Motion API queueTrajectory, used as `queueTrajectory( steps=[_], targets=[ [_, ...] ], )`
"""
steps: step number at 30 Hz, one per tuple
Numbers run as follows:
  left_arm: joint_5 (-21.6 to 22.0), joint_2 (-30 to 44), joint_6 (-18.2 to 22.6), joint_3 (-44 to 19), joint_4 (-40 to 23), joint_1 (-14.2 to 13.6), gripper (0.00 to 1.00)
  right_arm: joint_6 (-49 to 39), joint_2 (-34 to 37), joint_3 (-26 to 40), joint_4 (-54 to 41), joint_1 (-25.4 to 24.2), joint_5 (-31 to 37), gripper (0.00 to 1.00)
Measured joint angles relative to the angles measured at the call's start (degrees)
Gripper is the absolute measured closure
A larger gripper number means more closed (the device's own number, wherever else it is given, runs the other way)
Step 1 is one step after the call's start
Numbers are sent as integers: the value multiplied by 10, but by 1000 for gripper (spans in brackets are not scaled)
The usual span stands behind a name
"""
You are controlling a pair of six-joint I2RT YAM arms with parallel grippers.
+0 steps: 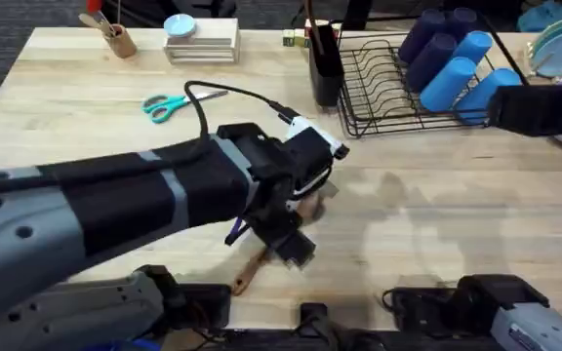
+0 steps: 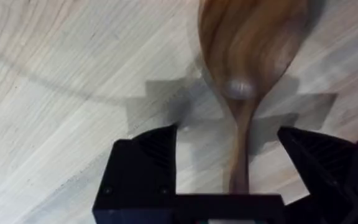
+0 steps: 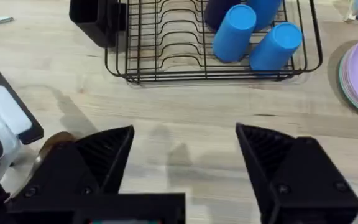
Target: Pick up the spoon on the table one by one and put them onto the rack
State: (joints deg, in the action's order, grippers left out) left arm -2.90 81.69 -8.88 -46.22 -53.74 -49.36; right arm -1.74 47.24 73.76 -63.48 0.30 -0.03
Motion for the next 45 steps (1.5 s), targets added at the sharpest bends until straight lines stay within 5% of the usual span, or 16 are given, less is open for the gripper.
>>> queueTrajectory(
  steps=[27,30,34,39,40,45],
  targets=[
    [41,9,-44,-3,-9,-23,8,0,0,0,0,0,0,6],
    [38,9,-44,-3,-8,-23,90,0,0,0,0,0,0,6],
    [33,11,-45,-3,-7,-23,444,0,0,0,0,0,0,6],
    [34,11,-45,-3,-8,-24,608,0,0,0,0,0,0,6],
    [39,11,-44,-3,-9,-24,780,0,0,0,0,0,0,6],
    [42,11,-47,-4,-9,-24,882,0,0,0,0,0,0,6]
  ],
)
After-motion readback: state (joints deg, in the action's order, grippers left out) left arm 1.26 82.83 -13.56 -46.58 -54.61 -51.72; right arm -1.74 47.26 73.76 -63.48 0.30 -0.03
